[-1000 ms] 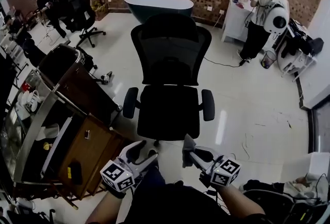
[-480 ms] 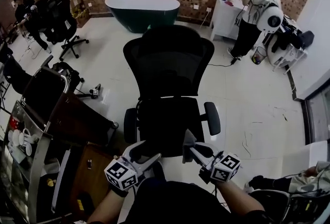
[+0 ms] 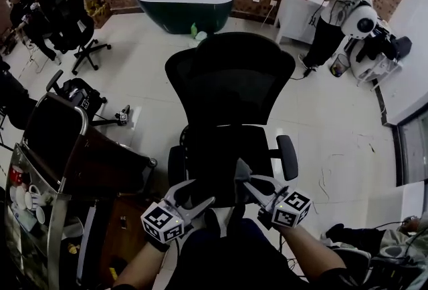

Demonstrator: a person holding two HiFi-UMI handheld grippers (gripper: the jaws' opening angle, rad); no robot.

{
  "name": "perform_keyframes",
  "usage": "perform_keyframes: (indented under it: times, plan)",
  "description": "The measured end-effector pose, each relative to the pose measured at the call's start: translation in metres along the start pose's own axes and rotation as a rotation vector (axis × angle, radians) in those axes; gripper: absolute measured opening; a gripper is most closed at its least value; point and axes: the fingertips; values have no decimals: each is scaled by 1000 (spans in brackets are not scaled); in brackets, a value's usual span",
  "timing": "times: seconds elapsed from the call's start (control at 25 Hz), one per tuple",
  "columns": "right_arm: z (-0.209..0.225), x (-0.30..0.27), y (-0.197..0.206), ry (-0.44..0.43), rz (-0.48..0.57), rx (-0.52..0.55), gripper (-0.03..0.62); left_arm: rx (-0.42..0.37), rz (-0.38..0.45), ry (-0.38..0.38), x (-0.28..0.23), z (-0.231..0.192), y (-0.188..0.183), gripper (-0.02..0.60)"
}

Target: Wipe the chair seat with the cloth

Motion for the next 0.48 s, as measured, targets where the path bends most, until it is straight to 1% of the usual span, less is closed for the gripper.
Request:
perform_keyframes:
  times: [0.12,0.24,0.36,0.48]
  plan:
    - [23,-14,6,-18,-36,-10,35,11,-19,-28,-11,-15,7,304]
    - [55,-34,20,-46,-85,-43,35,40,-41,-74,-25,-38,14,305]
    - [100,-59,38,-62,-160,-75,35,74,-62,-118,-43,-61,25,307]
    - [154,-95,69,-72,-256,-83,36,102,-94,-157,-67,-86,45,307]
Point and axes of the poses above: the fingertips, and each gripper's own axes: x backward along the fingers, z to its right, y out of its underside, and after that the axes turned 14 degrees about -y, right-handed
